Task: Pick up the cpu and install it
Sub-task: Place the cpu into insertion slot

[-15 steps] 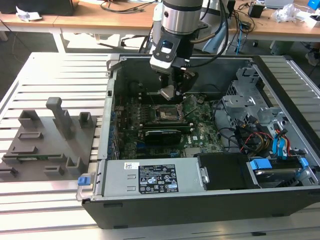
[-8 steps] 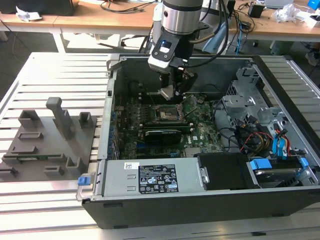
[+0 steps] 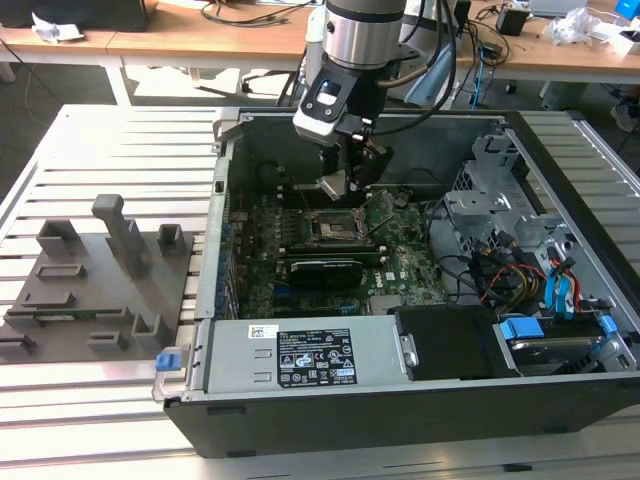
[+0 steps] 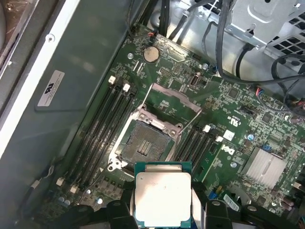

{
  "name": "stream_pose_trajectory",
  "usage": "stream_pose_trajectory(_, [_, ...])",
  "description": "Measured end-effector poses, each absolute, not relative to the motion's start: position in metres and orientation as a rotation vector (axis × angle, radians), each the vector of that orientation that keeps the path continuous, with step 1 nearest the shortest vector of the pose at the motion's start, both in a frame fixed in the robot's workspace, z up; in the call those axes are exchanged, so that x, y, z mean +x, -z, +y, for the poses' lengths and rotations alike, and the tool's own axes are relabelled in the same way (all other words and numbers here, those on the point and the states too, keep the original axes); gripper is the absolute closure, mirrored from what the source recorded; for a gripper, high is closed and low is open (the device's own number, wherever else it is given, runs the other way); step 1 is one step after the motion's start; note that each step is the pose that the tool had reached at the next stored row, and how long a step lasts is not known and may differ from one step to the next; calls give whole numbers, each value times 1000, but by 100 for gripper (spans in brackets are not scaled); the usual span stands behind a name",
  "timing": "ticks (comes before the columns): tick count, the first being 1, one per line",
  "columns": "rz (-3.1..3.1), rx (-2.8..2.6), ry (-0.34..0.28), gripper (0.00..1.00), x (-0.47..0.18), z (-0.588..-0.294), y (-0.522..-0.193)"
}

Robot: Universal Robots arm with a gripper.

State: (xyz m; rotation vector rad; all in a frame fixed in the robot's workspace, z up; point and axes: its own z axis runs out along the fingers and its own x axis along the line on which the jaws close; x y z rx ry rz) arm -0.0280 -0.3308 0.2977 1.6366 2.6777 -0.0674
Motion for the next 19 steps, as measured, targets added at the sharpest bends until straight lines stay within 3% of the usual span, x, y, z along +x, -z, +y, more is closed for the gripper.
stream_pose_trajectory(19, [2550,1834,69,45,-28,-331,-298])
